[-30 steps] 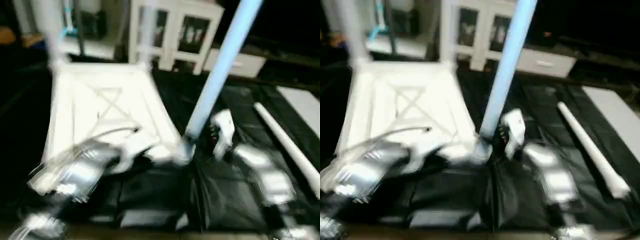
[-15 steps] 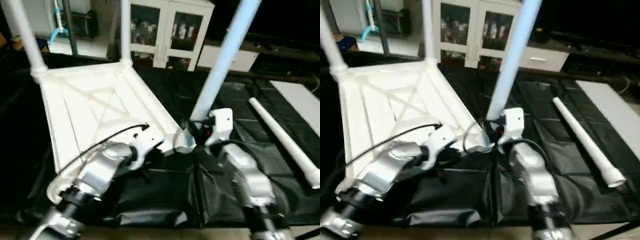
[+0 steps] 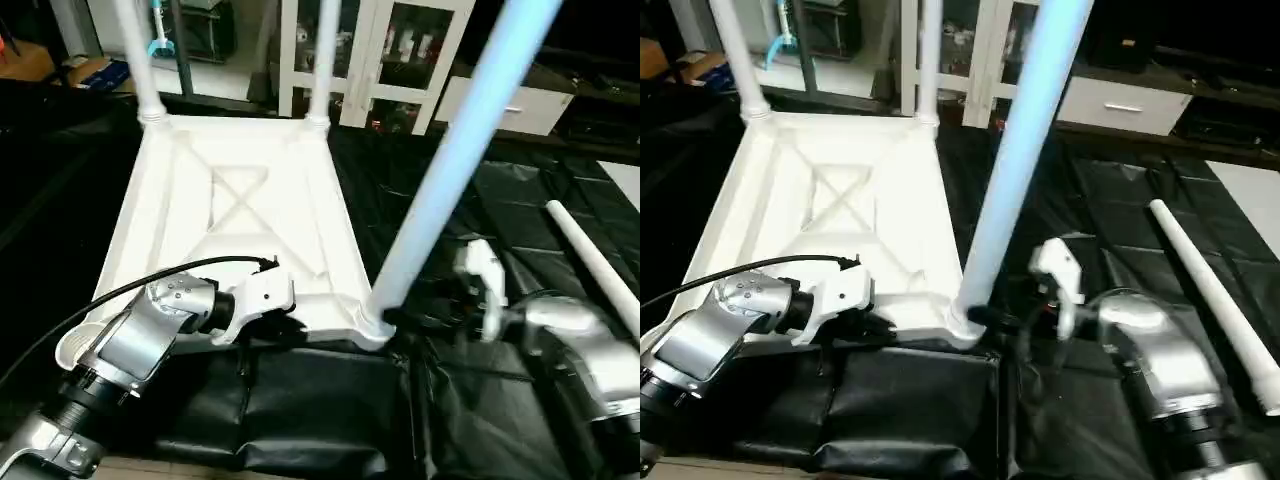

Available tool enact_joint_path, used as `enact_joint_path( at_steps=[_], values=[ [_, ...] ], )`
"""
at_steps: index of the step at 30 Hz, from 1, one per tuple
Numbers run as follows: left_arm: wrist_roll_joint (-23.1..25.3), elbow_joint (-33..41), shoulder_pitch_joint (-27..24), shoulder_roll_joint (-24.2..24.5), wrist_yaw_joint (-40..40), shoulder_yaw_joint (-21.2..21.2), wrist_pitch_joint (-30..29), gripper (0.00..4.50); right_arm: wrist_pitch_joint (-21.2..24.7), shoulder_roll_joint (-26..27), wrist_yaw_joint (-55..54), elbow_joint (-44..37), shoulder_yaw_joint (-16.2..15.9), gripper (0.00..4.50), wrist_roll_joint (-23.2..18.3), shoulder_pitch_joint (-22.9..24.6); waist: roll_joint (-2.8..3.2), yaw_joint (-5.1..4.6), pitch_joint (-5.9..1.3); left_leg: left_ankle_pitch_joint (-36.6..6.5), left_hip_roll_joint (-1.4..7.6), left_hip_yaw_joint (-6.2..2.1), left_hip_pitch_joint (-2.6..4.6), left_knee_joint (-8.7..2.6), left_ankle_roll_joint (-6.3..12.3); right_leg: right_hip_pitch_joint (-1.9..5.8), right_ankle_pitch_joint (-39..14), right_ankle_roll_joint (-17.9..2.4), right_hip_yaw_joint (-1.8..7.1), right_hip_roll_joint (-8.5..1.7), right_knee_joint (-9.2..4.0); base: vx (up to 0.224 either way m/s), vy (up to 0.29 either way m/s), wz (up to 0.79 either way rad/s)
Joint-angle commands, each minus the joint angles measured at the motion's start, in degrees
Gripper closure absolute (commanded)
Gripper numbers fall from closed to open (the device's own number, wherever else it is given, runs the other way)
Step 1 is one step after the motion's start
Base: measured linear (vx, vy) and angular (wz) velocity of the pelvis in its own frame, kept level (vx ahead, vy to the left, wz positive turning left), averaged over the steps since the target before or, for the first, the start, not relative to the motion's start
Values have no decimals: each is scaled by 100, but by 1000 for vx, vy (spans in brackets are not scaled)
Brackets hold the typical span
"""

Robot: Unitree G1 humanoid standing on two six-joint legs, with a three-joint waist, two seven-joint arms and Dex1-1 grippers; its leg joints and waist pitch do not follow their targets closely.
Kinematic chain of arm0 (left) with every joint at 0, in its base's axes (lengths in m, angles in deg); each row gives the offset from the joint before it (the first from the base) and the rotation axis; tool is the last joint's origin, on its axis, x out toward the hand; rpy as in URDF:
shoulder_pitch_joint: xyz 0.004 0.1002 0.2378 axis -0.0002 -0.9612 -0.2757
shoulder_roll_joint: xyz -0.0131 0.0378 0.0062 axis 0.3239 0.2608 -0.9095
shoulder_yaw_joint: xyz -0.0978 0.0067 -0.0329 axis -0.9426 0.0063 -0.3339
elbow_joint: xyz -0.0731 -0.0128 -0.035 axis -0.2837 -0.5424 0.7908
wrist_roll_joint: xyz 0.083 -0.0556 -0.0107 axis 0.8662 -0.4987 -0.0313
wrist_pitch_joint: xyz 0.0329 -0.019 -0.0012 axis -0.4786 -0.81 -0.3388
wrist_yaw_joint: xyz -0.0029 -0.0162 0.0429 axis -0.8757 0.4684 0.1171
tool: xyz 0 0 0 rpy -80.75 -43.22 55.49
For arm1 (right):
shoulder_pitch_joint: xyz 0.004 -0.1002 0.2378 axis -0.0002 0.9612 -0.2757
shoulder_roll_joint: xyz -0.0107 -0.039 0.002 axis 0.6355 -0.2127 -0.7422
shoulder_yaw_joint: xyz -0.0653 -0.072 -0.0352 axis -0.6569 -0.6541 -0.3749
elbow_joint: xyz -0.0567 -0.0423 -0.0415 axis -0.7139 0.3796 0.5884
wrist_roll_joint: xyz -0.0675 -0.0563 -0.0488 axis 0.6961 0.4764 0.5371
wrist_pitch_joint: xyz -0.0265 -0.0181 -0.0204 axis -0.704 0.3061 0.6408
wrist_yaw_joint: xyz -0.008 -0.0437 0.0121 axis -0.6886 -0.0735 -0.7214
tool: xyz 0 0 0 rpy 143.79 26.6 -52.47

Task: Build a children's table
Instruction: Rotate leg to tighten

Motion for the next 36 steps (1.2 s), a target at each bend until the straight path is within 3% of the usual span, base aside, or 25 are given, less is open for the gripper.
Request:
enact_joint_path(
  at_steps=[1, 4, 7, 11, 16, 23, 29, 32, 34, 36],
  values=[
    [33, -39, -110, 5, -279, 336, 48, 450, -139, -51, 78, 81, 94, 155, -21, -142, 29, -17, -308, -523, 159, 22, -16, -356, 489, 331, -535, -1391, 311, -349, -279, 0, 0, 0],
    [-12, -33, -117, 21, -357, 357, 99, 450, -236, -47, 227, 198, 8, 155, -58, -250, 20, -11, -282, -876, 157, 18, -8, -363, 296, 305, -1307, -1147, 329, -357, -358, 0, 0, 0],
    [-49, 0, -139, 28, -490, 358, 130, 450, -279, 18, 557, 303, -108, 155, -86, -344, 7, -4, -277, -967, 151, 15, -5, -364, 236, 286, -1584, -1002, 341, -342, -385, 0, 0, 0],
    [-55, 11, -136, 55, -573, 392, 106, 450, -229, 38, 891, 288, -272, 155, -80, -363, 18, -1, -289, -877, 156, 20, 17, -360, 264, 261, -1362, -1068, 362, -316, -347, 0, 0, 0],
    [-73, 57, -154, 113, -626, 414, 66, 450, -200, 13, 1039, 443, -308, 210, -81, -435, 12, 10, -303, -738, 152, 31, 7, -349, 318, 274, -946, -1233, 370, -310, -292, 0, 0, 0],
    [-93, 99, -182, 165, -758, 399, -12, 450, 32, -96, 1314, 502, -346, 252, -116, -494, -8, 10, -310, -704, 152, 21, -18, -345, 274, 292, -1129, -1123, 366, -320, -305, 0, 0, 0],
    [-52, -19, -120, 141, -653, 390, 22, 450, -184, 173, 605, 774, -230, 256, 152, -524, -8, -6, -304, -709, 145, 18, -31, -349, 252, 290, -1144, -1114, 362, -319, -311, 0, 0, 0],
    [267, -596, 164, -66, -87, 299, 166, 450, -354, 497, -444, 984, -228, 257, 652, -476, -9, -36, -248, -1190, 121, 14, -12, -379, 80, 237, -1997, -869, 356, -313, -419, 0, 0, 0],
    [458, -953, 349, -201, 319, 239, 243, 450, -390, 665, -1103, 1041, -224, 260, 946, -443, -20, -66, -225, -1744, 97, -34, 61, -386, -128, 197, -3094, -455, 320, -329, -533, 0, 0, 0],
    [611, -1316, 567, -343, 722, 179, 223, 450, -237, 1013, -2117, 1087, -84, 261, 1168, -432, -9, -99, -219, -1961, 81, -82, 46, -403, -203, 195, -3624, -165, 276, -341, -607, -65, 7, -9]
  ],
)
